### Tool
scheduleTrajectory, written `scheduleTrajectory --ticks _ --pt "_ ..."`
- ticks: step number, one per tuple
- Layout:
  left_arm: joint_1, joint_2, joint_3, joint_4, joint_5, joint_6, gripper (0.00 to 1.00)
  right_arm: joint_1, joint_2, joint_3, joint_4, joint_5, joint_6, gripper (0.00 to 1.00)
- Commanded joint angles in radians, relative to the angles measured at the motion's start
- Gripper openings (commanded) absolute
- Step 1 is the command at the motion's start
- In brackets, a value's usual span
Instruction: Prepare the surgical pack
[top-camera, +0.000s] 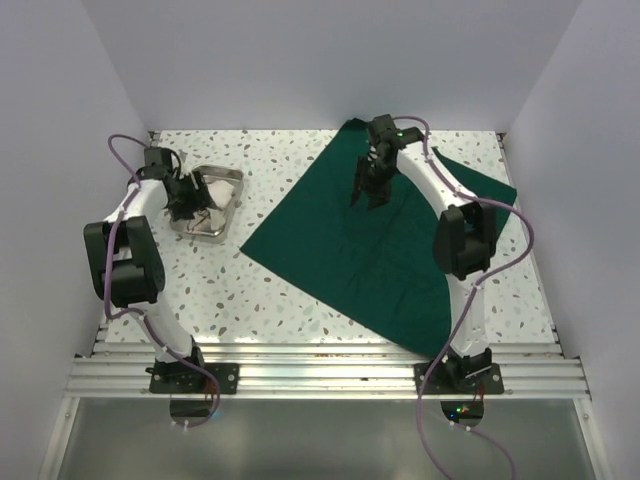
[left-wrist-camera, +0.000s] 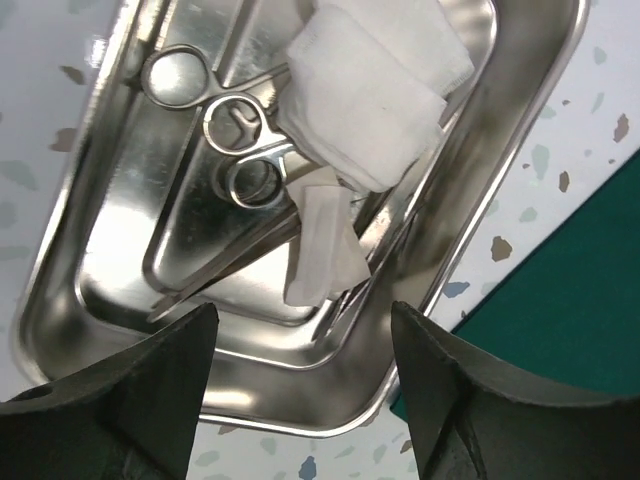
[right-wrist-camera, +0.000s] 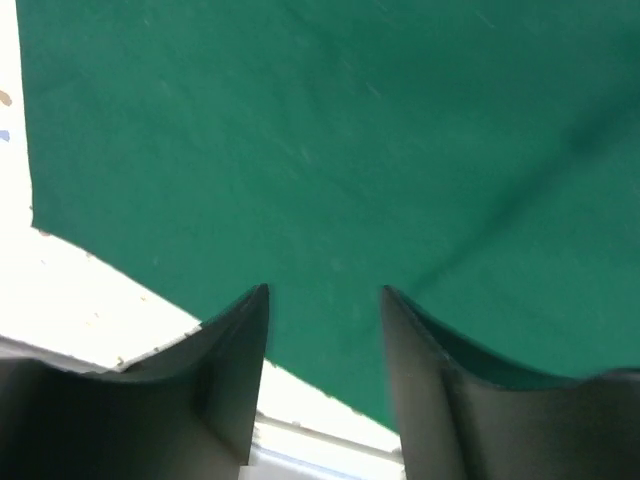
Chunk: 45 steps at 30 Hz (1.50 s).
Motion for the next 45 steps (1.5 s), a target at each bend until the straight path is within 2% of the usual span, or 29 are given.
scheduleTrajectory --ticks 1,4,5,6,9,18,26,29,32,33,36,45 --pt "0.003 -0.074 0.057 -0.042 -0.145 0.041 0.75 0.02 0.095 0.077 0.017 0.042 0.0 0.44" --pt "0.025 -0.068 0.093 -0.061 -0.235 0.053 0.78 0.023 0.161 0.117 0.038 0.13 0.011 0.29" --pt "0.031 -0.047 0.11 -0.082 -0.234 0.064 0.79 0.029 0.174 0.131 0.047 0.147 0.012 0.2" --pt "0.036 -0.033 0.139 -0.09 -0.293 0.069 0.8 0.031 0.189 0.136 0.079 0.165 0.014 0.17" --pt "0.052 0.021 0.161 -0.092 -0.303 0.076 0.83 0.043 0.237 0.16 0.122 0.211 0.023 0.06" --pt "0.077 0.118 0.207 -0.104 -0.328 0.086 0.87 0.123 0.436 0.313 0.123 0.15 0.004 0.01" --pt "0.079 0.199 0.192 -0.069 -0.286 0.078 0.84 0.164 0.453 0.332 0.13 0.075 0.037 0.01" --pt "0.089 0.216 0.195 -0.061 -0.263 0.081 0.74 0.14 0.393 0.33 0.136 0.064 0.046 0.04" --pt "0.115 0.243 0.209 -0.072 -0.202 0.075 0.4 0.108 0.329 0.334 0.12 0.058 0.057 0.07" --pt "0.122 0.248 0.21 -0.072 -0.19 0.073 0.22 0.101 0.311 0.324 0.116 0.059 0.049 0.08" --pt "0.146 0.236 0.209 -0.07 -0.15 0.07 0.0 0.071 0.229 0.297 0.103 0.056 0.047 0.1" --pt "0.171 0.147 0.235 -0.079 -0.021 0.02 0.0 -0.001 0.034 0.188 0.061 0.096 0.015 0.12"
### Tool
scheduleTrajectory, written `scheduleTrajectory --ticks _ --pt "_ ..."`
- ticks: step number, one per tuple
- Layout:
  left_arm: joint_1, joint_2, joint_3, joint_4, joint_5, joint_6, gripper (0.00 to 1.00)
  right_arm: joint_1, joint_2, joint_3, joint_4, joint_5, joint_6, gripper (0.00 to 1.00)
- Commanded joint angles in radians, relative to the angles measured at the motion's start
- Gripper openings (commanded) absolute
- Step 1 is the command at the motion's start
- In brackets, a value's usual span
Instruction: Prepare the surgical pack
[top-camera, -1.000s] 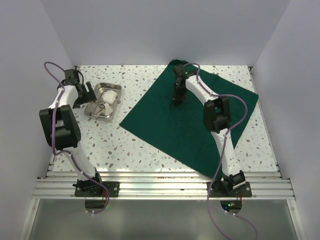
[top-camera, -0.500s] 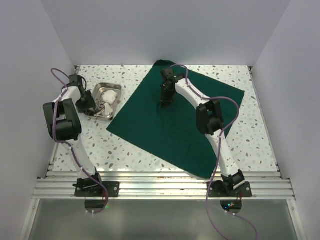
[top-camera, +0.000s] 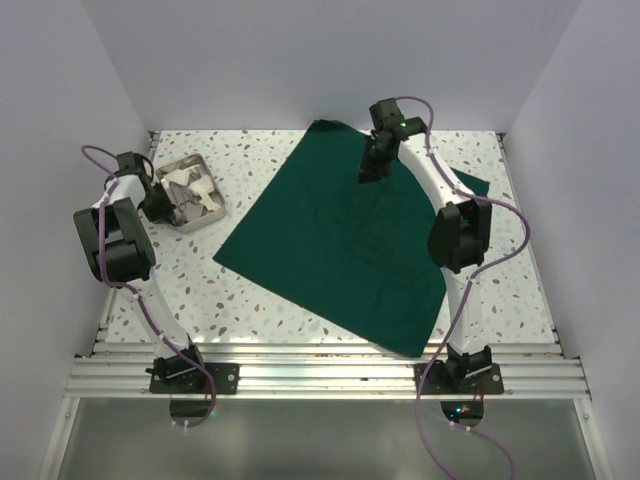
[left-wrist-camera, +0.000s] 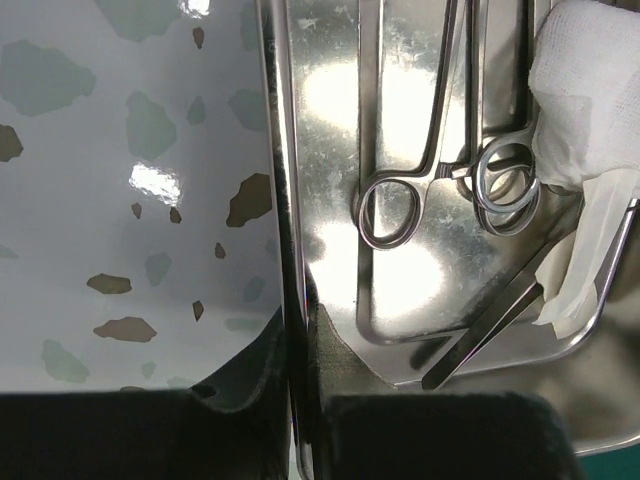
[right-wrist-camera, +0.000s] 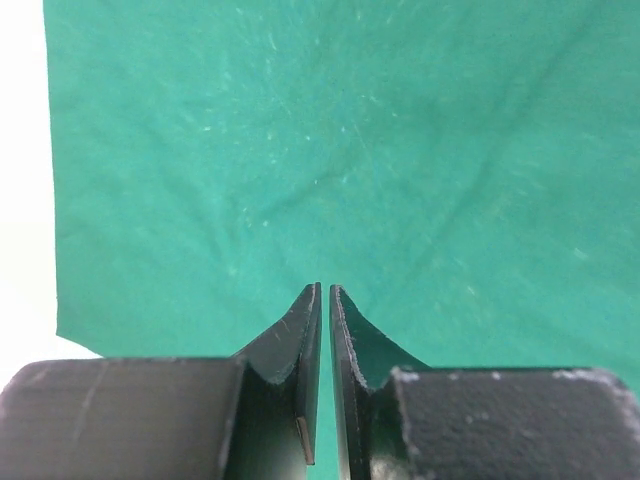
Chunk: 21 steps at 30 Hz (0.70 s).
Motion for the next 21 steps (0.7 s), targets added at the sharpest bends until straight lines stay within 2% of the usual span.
scheduleTrajectory --ticks 1,7,11,14,15,18,21 --pt "-0.002 -0.086 0.055 0.004 0.111 -0.033 0.0 0.001 -0.117 -0.043 -0.032 0.018 -0.024 0.12" --pt "-0.025 -0.192 -0.01 0.019 0.142 -0.079 0.0 -0.003 -0.169 -0.113 -0.039 0.033 -0.027 0.12" --pt "-0.08 -0.317 -0.083 0.04 0.099 -0.142 0.0 -0.007 -0.191 -0.164 -0.067 0.038 -0.025 0.12" --pt "-0.168 -0.414 -0.154 0.053 0.021 -0.215 0.0 -0.009 -0.231 -0.219 -0.101 0.056 -0.047 0.11" --pt "-0.227 -0.44 -0.2 0.066 -0.004 -0.239 0.0 -0.012 -0.27 -0.242 -0.099 0.067 -0.053 0.11" --pt "-0.33 -0.526 -0.284 0.117 -0.088 -0.338 0.0 -0.022 -0.336 -0.34 -0.055 0.081 -0.076 0.11" --pt "-0.439 -0.557 -0.297 0.108 -0.153 -0.415 0.0 -0.041 -0.398 -0.408 -0.049 0.088 -0.062 0.1"
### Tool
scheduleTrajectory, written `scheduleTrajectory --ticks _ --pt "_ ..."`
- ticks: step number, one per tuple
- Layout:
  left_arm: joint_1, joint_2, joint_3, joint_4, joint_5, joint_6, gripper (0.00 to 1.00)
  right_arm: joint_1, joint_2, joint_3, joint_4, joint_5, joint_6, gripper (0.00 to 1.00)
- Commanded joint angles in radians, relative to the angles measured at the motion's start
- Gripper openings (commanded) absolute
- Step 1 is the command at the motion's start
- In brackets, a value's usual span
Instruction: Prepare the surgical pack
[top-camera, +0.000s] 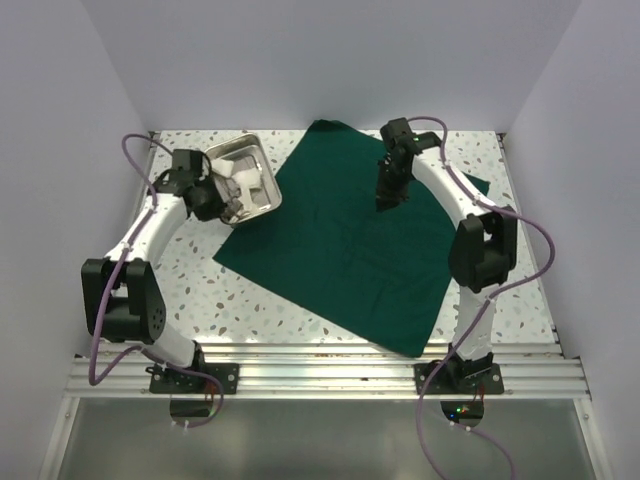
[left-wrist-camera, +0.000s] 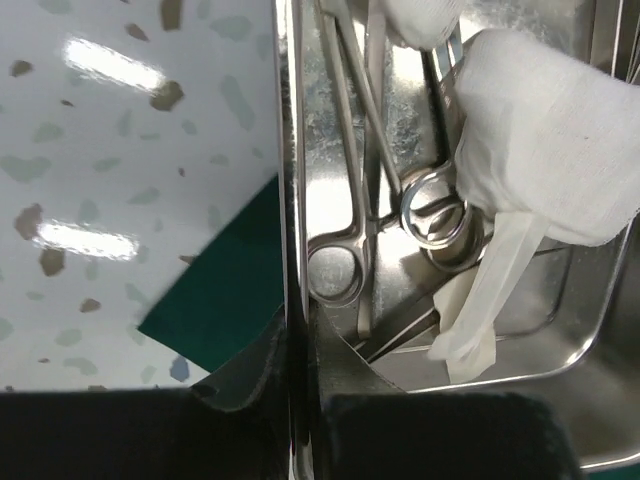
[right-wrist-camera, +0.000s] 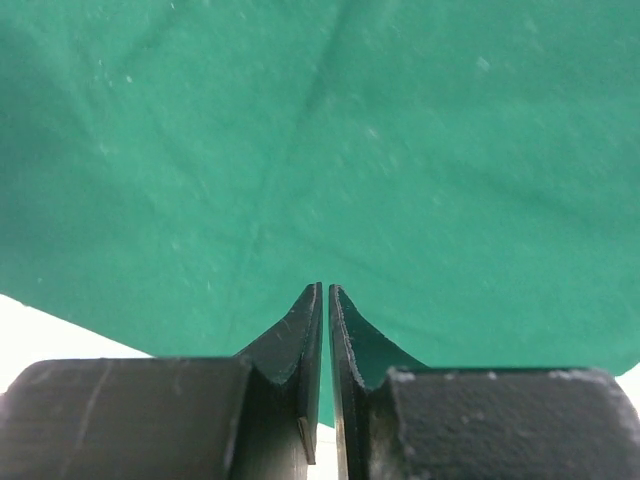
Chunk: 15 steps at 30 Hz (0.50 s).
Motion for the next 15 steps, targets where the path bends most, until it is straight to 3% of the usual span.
scheduleTrajectory --ticks 1,6,15 --pt "-0.115 -0.064 -0.005 0.083 -0.133 -0.163 0.0 -0.028 -0.14 -0.047 -0.001 0.031 -0.004 0.1" --pt "-0.313 -0.084 -0.023 0.083 -0.234 -0.307 0.0 -0.048 -0.212 -0.158 0.063 -0.07 0.078 0.08" --pt "-0.556 0.037 0.009 0.147 -0.32 -0.448 0.0 -0.068 -0.381 -0.28 0.048 -0.015 0.036 0.09"
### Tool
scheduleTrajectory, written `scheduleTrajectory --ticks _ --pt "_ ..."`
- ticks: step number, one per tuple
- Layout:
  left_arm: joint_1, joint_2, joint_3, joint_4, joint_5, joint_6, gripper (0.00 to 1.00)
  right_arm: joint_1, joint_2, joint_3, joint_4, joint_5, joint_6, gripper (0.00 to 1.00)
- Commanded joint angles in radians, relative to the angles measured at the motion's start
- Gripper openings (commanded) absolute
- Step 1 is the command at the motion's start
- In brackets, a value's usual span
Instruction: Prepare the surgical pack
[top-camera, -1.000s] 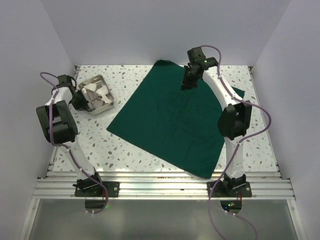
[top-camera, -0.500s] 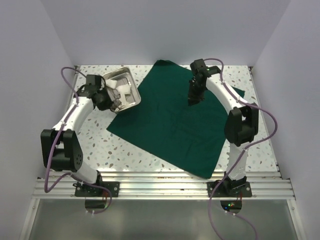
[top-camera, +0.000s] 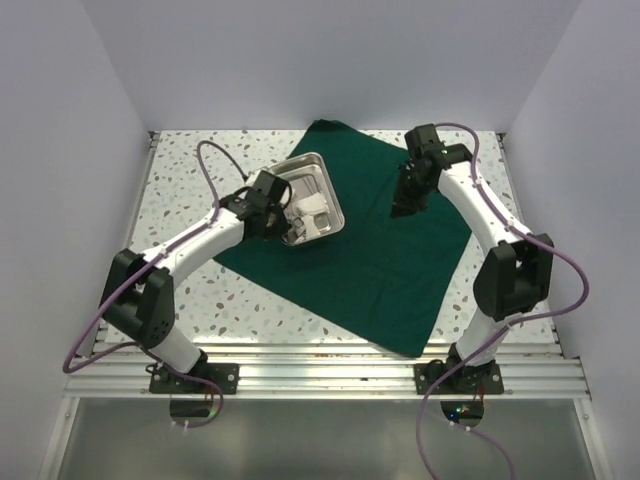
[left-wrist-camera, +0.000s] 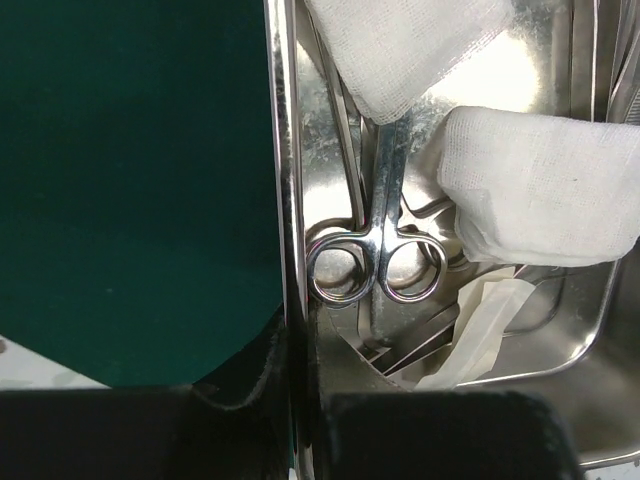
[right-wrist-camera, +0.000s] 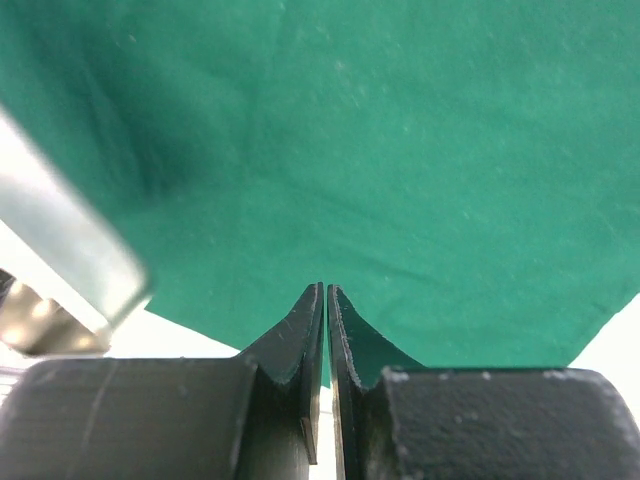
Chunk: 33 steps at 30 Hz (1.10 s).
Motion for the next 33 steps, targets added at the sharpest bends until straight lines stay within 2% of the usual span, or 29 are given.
scheduleTrajectory --ticks 1,8,14,27,28,30,31,32,33 --pt "-0.06 0.05 0.057 0.133 -0.08 -0.118 0.0 -0.019 -0.129 -0.061 0.006 0.027 -0.021 0.08" --pt "-0.177 0.213 0.164 0.136 -0.133 -0.219 0.0 -0.083 -0.235 -0.198 -0.017 0.038 -0.041 0.08" --pt "-0.275 0.383 0.339 0.095 -0.144 -0.239 0.0 -0.083 -0.242 -0.201 -0.017 0.024 -0.038 0.08" --pt "-0.292 0.449 0.318 0.141 -0.072 -0.251 0.0 -0.085 -0.218 -0.218 0.005 0.006 -0.044 0.08" --pt "-0.292 0.454 0.315 0.144 -0.056 -0.25 0.01 -0.085 -0.216 -0.221 0.008 0.004 -0.043 0.08" --pt "-0.292 0.457 0.3 0.156 -0.045 -0.251 0.13 -0.085 -0.213 -0.221 0.011 0.004 -0.043 0.08" --pt "-0.291 0.458 0.292 0.162 -0.03 -0.253 0.22 -0.085 -0.207 -0.222 0.011 0.006 -0.042 0.08" --pt "-0.29 0.457 0.281 0.177 -0.027 -0.248 0.26 -0.083 -0.207 -0.224 0.012 0.006 -0.042 0.08" --pt "-0.29 0.455 0.28 0.177 -0.027 -0.245 0.36 -0.085 -0.207 -0.224 0.015 0.009 -0.042 0.08"
